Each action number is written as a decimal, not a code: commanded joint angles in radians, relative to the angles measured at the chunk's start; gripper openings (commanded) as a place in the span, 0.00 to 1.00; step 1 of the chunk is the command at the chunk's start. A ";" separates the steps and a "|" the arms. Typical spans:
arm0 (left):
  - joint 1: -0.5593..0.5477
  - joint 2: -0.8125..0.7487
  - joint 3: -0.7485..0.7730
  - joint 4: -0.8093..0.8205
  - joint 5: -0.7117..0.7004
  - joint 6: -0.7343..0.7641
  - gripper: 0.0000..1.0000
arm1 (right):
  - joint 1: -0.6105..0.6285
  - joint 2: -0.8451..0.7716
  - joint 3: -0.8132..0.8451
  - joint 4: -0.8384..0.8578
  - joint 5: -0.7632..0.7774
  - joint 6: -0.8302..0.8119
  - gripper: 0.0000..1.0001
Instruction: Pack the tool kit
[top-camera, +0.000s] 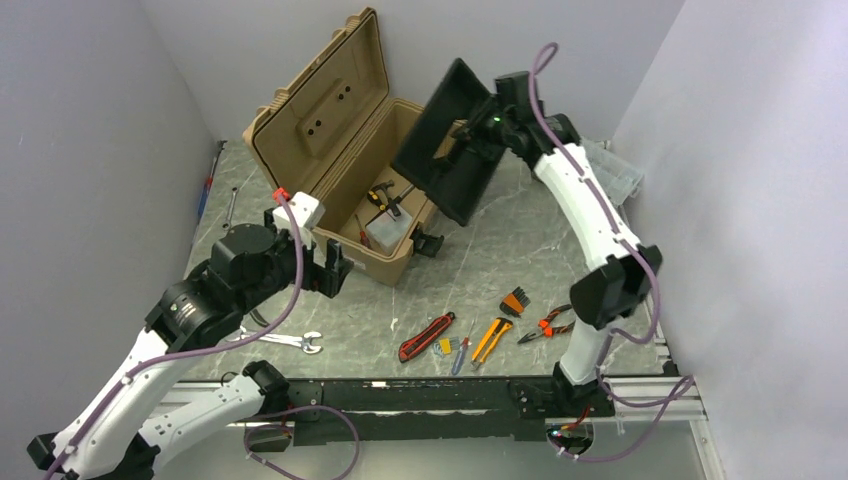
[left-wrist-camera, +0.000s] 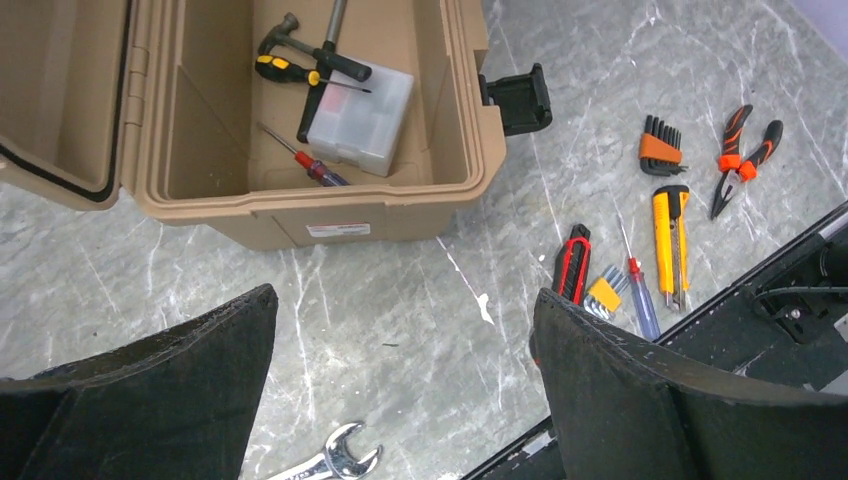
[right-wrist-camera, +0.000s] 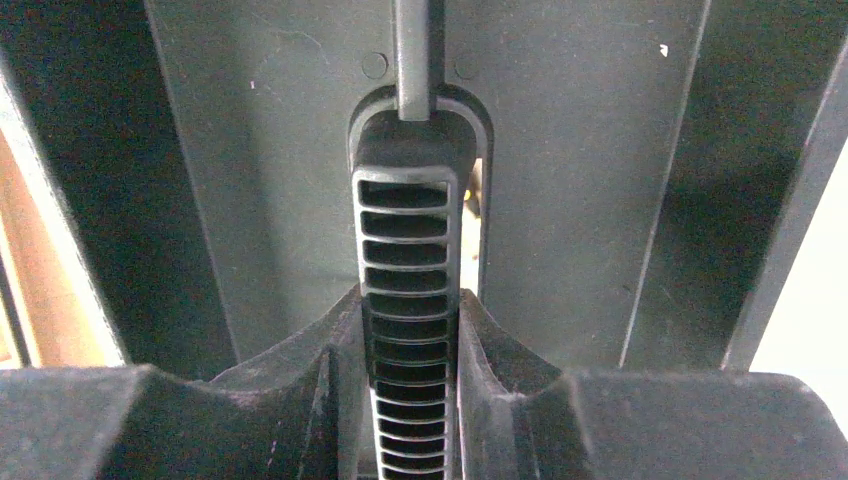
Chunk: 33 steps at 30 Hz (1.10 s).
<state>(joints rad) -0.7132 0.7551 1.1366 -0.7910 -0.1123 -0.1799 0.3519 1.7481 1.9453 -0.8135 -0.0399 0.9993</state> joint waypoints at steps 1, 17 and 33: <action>-0.003 -0.044 0.000 -0.006 -0.055 -0.019 0.99 | 0.090 0.100 0.204 0.057 0.026 0.159 0.00; -0.002 -0.089 0.006 -0.070 -0.103 -0.016 0.99 | 0.216 0.245 0.178 0.212 0.101 0.295 0.00; -0.003 -0.107 -0.007 -0.076 -0.122 0.000 0.99 | 0.251 0.365 0.202 0.226 0.139 0.317 0.00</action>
<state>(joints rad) -0.7132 0.6613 1.1332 -0.8810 -0.2089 -0.1799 0.5934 2.0739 2.0987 -0.6785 0.0662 1.2587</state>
